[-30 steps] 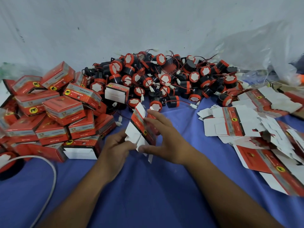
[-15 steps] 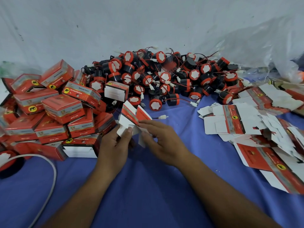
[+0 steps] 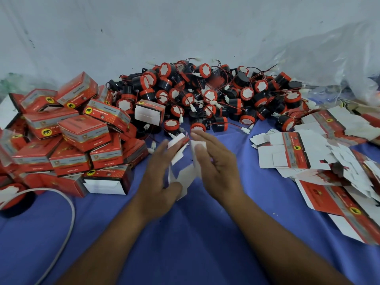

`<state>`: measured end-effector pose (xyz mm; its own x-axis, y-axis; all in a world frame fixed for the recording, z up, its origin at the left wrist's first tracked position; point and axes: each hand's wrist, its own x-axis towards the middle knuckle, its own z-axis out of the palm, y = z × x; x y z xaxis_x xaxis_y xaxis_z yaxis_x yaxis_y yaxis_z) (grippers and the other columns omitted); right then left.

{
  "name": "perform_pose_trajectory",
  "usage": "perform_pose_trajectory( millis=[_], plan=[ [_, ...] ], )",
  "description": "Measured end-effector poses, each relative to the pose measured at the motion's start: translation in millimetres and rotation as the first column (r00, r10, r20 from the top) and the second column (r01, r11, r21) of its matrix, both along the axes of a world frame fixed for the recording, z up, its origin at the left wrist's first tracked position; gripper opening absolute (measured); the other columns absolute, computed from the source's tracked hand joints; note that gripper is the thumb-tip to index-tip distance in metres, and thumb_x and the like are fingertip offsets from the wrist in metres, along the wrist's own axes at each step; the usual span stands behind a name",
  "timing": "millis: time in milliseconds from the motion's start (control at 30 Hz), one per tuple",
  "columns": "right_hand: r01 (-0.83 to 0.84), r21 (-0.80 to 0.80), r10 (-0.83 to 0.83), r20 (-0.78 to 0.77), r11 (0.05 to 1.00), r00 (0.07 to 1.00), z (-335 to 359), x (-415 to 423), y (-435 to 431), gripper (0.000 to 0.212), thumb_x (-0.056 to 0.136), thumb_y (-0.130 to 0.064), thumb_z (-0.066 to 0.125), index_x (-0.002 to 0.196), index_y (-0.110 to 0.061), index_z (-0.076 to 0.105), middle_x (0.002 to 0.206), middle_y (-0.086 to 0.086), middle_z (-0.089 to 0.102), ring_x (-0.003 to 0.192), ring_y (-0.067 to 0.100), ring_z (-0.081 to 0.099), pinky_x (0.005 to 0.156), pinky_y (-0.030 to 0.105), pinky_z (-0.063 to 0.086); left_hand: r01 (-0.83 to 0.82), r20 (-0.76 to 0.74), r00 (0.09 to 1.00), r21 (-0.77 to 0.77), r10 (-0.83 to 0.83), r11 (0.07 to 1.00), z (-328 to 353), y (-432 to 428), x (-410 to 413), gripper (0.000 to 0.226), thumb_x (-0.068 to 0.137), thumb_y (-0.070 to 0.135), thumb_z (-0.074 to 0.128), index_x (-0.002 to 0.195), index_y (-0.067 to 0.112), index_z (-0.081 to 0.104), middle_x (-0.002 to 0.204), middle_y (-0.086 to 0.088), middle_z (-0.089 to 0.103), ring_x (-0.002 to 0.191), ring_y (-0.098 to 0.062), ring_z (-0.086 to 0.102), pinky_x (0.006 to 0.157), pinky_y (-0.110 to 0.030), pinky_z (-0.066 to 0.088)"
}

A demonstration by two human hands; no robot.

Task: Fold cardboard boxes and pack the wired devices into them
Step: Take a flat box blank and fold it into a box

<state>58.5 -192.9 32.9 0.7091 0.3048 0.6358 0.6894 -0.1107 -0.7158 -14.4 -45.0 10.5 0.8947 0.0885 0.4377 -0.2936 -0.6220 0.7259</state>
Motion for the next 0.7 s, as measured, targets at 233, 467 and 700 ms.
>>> perform_pose_trajectory(
  millis=[233,467,700],
  plan=[
    [-0.208,0.32,0.36,-0.554,0.924,0.75,7.1,9.5,-4.3,0.038,0.097,-0.039,0.046,0.12,-0.025,0.073,0.116,-0.003,0.072,0.096,0.011,0.063,0.077,0.028,0.05,0.167,-0.105,0.968,-0.401,-0.227,0.901,10.6,1.5,-7.2,0.068,0.075,0.05,0.065,0.138,0.045,0.039,0.134,0.02,0.051,0.119,-0.012,0.059,0.094,-0.03,0.051],
    [-0.331,0.219,0.396,-0.45,0.918,0.8,4.5,5.6,-2.5,0.03,0.091,-0.03,0.058,0.119,-0.031,0.069,0.114,-0.017,0.066,0.099,0.002,0.061,0.082,0.02,0.05,-0.07,-0.009,0.997,-0.579,0.08,0.813,12.8,-9.5,-5.4,0.047,0.078,0.03,0.074,0.123,0.035,0.061,0.1,0.012,0.068,0.08,-0.008,0.066,0.066,-0.021,0.055],
    [-0.388,-0.147,0.286,-0.453,0.91,0.844,-0.8,-5.3,4.4,0.06,0.088,-0.049,0.064,0.144,-0.035,0.047,0.15,-0.017,0.038,0.136,-0.001,0.038,0.107,0.026,0.043,-0.168,-0.067,0.98,-0.777,0.185,0.607,14.7,4.1,0.7,0.025,0.09,0.013,0.067,0.106,0.032,0.067,0.121,-0.005,0.063,0.102,-0.026,0.066,0.073,-0.043,0.056]
  ],
)
